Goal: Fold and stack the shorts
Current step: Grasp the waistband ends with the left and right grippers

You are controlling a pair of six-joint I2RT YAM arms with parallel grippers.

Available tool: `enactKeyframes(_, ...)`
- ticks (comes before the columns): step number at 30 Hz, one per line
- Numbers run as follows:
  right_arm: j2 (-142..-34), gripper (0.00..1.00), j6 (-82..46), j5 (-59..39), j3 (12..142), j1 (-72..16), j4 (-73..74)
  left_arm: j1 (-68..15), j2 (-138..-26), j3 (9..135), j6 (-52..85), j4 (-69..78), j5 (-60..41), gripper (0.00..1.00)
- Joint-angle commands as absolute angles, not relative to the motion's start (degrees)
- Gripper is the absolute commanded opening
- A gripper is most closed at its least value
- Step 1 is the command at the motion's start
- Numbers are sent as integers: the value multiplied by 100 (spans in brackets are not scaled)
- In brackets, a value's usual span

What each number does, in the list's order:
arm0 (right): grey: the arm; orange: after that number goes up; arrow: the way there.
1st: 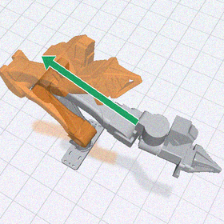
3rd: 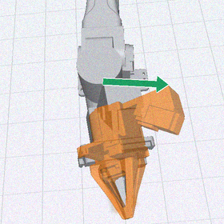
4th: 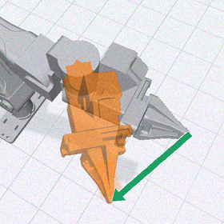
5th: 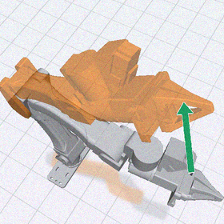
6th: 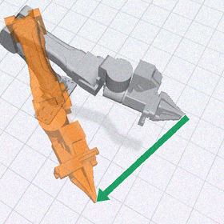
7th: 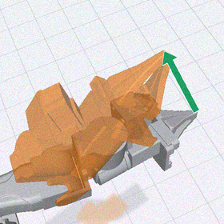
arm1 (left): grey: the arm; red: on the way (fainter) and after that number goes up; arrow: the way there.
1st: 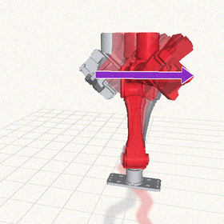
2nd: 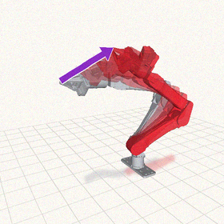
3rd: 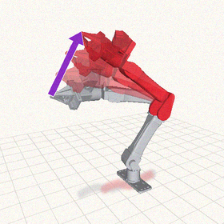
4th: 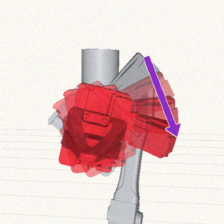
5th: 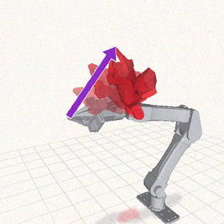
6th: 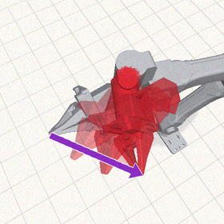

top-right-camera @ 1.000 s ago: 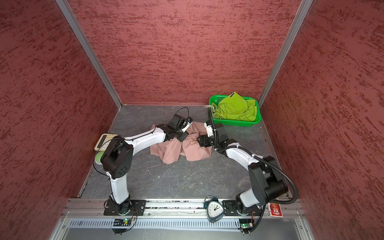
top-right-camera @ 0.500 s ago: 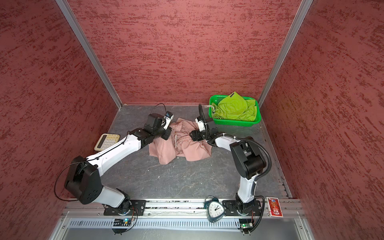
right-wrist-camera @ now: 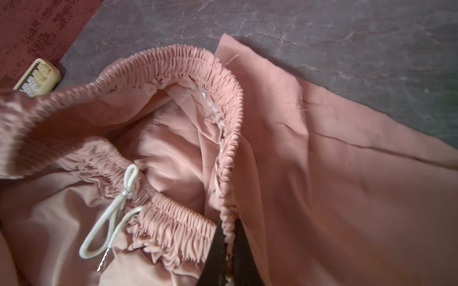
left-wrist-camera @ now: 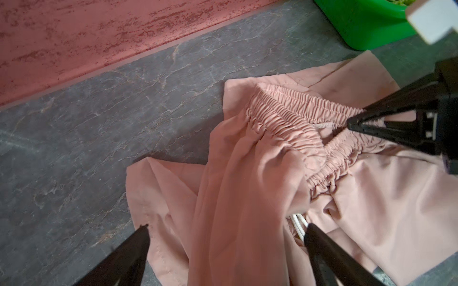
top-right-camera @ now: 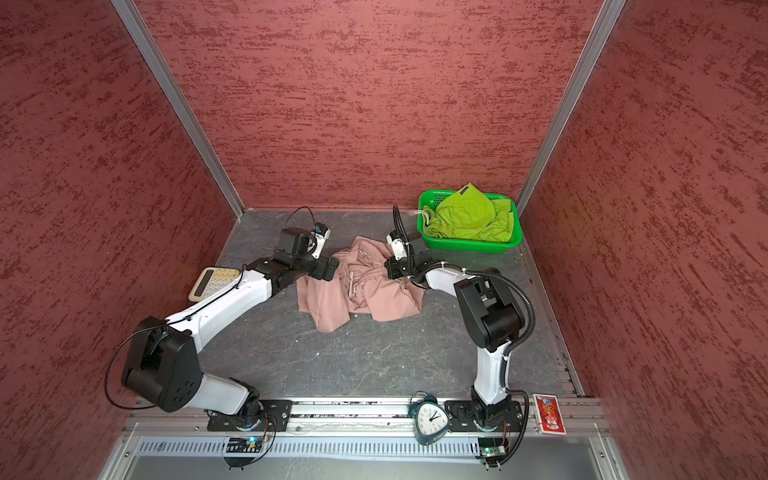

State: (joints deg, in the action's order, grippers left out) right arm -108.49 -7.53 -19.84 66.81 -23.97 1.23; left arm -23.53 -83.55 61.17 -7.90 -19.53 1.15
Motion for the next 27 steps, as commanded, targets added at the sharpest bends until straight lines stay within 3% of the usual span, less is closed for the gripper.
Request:
enactKeyframes(1,-10458,0,-853,-1857,7094,-2409,-340,-2576,-8069,6317,-1223,-2031,-291,99)
enactKeyframes(11,-10515,0,-1221,-2456,7308,-2231,-514,-3259,-8824,7103,-2753,-2824,-246,99)
enactKeyframes(18,-10441,0,-1180,-2646,7368,-2148,-689,-3314,-9618,7563,-3006,-3217,161,99)
enactKeyframes(23,-10262,0,-1143,-2740,7270,-2112,-766,-3331,-10113,7890,-3108,-3269,616,93)
enactKeyframes(24,-10241,0,-1143,-2770,7262,-2110,-783,-3324,-10173,7898,-3160,-3198,658,89)
enactKeyframes(25,-10218,0,-1135,-2798,7252,-2105,-804,-3319,-10226,7865,-3202,-2986,802,76)
enactKeyframes(27,-10142,0,-1168,-2851,7184,-2099,-826,-3272,-10316,7788,-3254,-2509,1185,34)
